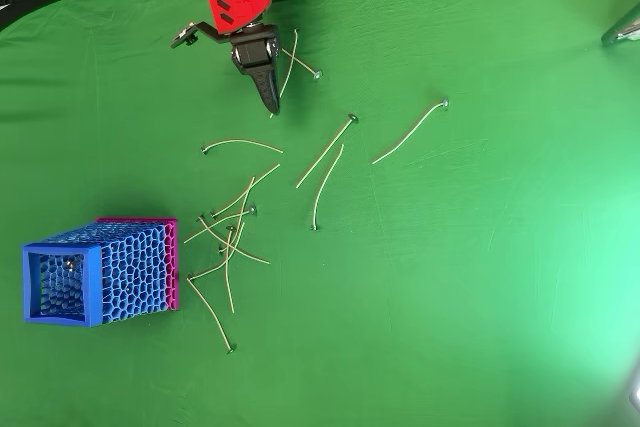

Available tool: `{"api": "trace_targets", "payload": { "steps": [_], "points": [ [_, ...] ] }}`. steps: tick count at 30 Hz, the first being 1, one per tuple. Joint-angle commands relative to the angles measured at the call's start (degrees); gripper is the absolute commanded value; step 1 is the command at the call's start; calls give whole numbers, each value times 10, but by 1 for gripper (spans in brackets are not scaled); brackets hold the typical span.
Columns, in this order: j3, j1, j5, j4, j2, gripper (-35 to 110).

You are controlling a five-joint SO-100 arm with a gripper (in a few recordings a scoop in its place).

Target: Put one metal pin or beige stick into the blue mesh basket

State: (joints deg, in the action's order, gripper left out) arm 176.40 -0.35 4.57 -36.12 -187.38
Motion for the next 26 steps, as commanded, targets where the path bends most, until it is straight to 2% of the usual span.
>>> {"api": "trace_targets", "payload": {
  "steps": [1, 12, 26],
  "points": [
    [3, -9, -18, -22, -18, 0],
    [3, -12, -67, -130, -31, 1],
    [3, -13, -70, -134, -31, 1]
  ]
}}
